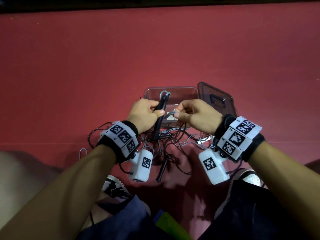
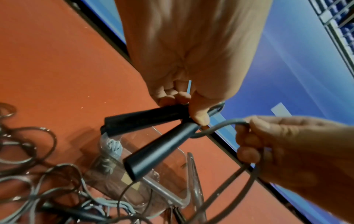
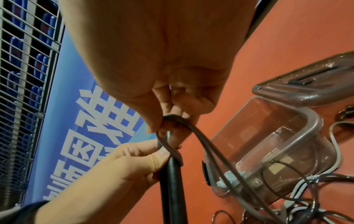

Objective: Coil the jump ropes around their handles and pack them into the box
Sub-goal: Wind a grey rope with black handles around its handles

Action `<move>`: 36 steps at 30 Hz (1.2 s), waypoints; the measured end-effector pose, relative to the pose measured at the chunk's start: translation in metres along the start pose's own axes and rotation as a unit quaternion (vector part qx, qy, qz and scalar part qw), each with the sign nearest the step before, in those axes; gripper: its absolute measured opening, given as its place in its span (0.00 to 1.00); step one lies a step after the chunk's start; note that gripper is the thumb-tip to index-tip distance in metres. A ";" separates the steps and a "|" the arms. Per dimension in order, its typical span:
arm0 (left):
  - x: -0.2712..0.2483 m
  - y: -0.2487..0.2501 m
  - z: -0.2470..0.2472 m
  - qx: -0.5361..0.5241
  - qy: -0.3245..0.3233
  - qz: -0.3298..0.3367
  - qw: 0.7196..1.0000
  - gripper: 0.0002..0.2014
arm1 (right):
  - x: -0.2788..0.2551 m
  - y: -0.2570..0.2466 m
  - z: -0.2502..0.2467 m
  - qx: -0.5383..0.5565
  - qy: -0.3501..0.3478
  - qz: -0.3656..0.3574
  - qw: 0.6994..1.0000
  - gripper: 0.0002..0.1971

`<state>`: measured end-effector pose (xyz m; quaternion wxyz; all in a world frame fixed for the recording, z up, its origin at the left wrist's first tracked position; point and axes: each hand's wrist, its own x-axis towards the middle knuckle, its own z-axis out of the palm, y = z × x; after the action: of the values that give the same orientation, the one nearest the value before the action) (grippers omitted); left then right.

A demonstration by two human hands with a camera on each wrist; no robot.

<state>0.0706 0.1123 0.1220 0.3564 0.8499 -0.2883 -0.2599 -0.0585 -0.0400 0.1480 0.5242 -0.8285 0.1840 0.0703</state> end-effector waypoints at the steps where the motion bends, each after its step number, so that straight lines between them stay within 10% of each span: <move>1: -0.002 0.003 0.002 0.037 -0.010 0.017 0.999 0.04 | 0.001 0.000 -0.001 -0.006 0.009 -0.007 1.000 0.08; 9: -0.005 -0.001 0.011 0.172 -0.121 0.056 0.976 0.05 | 0.000 -0.003 -0.002 0.026 -0.017 -0.012 0.999 0.06; 12: -0.004 0.001 0.011 0.164 -0.156 0.080 0.971 0.20 | 0.003 0.000 -0.004 0.016 0.029 -0.022 0.999 0.08; 15: -0.003 0.004 0.009 0.158 -0.186 0.102 0.964 0.07 | 0.006 0.004 -0.002 0.018 0.053 -0.027 0.998 0.09; 21: -0.003 0.004 0.001 0.102 -0.220 0.134 0.961 0.15 | 0.008 0.013 -0.005 0.011 0.101 -0.011 0.995 0.07; 36: 0.001 0.011 -0.013 -0.053 -0.122 0.091 0.987 0.12 | -0.001 0.004 -0.001 0.099 0.065 0.054 0.992 0.16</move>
<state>0.0758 0.1109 0.1381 0.3851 0.7622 -0.3913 -0.3429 -0.0611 -0.0423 0.1458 0.5857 -0.7645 0.2679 0.0262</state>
